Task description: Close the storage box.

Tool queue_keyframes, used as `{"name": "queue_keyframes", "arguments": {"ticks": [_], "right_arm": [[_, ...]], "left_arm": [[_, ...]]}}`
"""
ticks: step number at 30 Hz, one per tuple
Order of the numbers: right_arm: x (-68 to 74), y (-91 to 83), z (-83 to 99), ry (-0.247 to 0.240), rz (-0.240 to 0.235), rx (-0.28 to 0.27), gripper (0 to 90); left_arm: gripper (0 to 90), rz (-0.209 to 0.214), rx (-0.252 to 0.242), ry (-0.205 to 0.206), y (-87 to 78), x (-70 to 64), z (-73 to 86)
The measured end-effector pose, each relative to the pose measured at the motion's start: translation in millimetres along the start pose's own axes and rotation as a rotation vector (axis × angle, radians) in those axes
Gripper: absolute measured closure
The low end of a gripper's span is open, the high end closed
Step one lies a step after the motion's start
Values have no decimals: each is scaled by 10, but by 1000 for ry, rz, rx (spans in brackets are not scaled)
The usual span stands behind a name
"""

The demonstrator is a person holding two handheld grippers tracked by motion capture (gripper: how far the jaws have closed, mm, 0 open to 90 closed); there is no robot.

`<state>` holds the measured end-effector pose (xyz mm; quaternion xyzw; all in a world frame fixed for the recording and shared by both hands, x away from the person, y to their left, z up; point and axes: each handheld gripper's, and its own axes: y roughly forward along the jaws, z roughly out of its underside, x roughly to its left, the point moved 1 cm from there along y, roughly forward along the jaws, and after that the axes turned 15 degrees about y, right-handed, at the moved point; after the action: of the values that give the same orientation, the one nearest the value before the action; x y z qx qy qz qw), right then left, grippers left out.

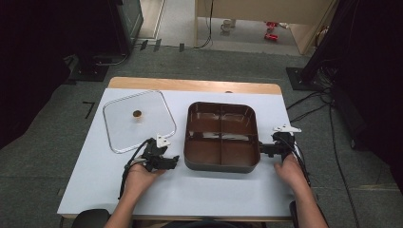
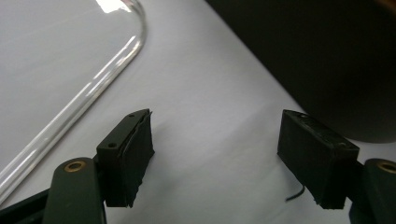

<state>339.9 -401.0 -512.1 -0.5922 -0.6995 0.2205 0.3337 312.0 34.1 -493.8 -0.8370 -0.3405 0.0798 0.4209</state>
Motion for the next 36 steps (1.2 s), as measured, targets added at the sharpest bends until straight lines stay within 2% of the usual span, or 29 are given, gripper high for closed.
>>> {"name": "queue_keyframes", "arguments": {"ticks": [2, 3, 6, 9, 14, 18, 20, 29, 34, 36], "right_arm": [[-1, 0, 0, -1, 0, 0, 26], [-1, 1, 0, -1, 0, -1, 26], [-1, 0, 0, 0, 0, 1, 26], [-1, 0, 0, 1, 0, 0, 26], [-1, 0, 0, 1, 0, 0, 26], [-1, 0, 0, 1, -1, 0, 26], [-1, 0, 0, 1, -1, 0, 26], [-2, -1, 0, 0, -1, 1, 26], [-2, 0, 0, 0, -1, 1, 26], [-2, 0, 0, 0, -1, 1, 26]], "left_arm": [[272, 29, -14, -4, -3, 8, -19], [310, 43, -18, 7, -14, 21, -39], [307, 71, -30, 35, -47, 45, -102], [317, 107, -37, 25, -60, 96, -142], [318, 112, -29, 60, -55, 120, -190], [314, 132, -43, 78, -46, 131, -248], [322, 126, -49, 103, -57, 156, -302], [322, 145, -33, 89, -25, 296, -351], [328, 143, -56, 73, -32, 396, -381], [330, 133, -57, 79, -27, 425, -389]]}}
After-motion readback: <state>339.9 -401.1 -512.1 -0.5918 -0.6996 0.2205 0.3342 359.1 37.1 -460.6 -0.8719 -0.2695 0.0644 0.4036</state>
